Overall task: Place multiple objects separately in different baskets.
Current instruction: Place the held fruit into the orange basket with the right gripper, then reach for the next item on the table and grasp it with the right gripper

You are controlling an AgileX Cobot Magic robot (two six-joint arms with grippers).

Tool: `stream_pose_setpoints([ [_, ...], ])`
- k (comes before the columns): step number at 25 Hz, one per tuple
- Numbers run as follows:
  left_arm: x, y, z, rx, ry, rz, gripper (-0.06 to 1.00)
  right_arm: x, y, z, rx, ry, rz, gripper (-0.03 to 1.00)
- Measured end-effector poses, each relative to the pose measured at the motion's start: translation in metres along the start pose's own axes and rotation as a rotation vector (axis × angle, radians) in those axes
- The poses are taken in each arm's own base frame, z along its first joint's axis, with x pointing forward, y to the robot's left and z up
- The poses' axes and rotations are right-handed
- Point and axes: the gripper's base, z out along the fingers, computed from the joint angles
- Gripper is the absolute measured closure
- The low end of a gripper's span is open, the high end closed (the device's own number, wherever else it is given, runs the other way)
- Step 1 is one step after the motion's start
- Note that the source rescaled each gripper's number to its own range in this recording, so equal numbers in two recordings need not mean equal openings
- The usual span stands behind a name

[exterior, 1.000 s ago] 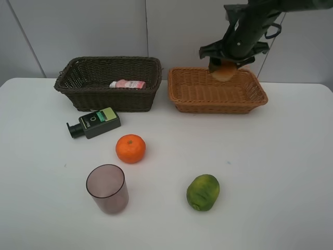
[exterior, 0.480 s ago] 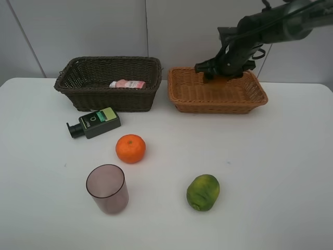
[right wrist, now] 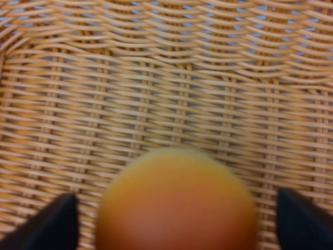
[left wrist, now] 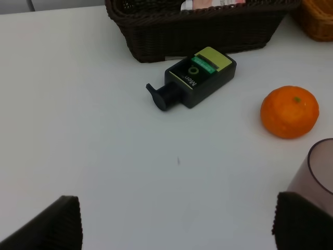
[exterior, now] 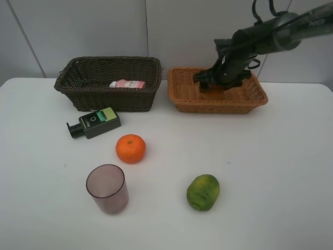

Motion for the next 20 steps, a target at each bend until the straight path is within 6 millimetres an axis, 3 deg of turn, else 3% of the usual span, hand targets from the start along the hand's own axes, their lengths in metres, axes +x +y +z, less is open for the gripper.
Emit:
stream_pose_setpoints([
  [2, 0.000, 0.000, 0.000, 0.000, 0.000, 0.000, -0.01, 0.000, 0.000, 0.000, 0.000, 0.000, 0.000, 0.15],
  [5, 0.000, 0.000, 0.000, 0.000, 0.000, 0.000, -0.01, -0.001, 0.000, -0.003, 0.001, -0.003, 0.001, 0.05],
  [14, 0.000, 0.000, 0.000, 0.000, 0.000, 0.000, -0.01, -0.004, 0.002, -0.055, -0.025, 0.107, 0.104, 0.04],
  [20, 0.000, 0.000, 0.000, 0.000, 0.000, 0.000, -0.01, 0.032, 0.006, -0.084, -0.053, 0.190, 0.125, 0.03],
])
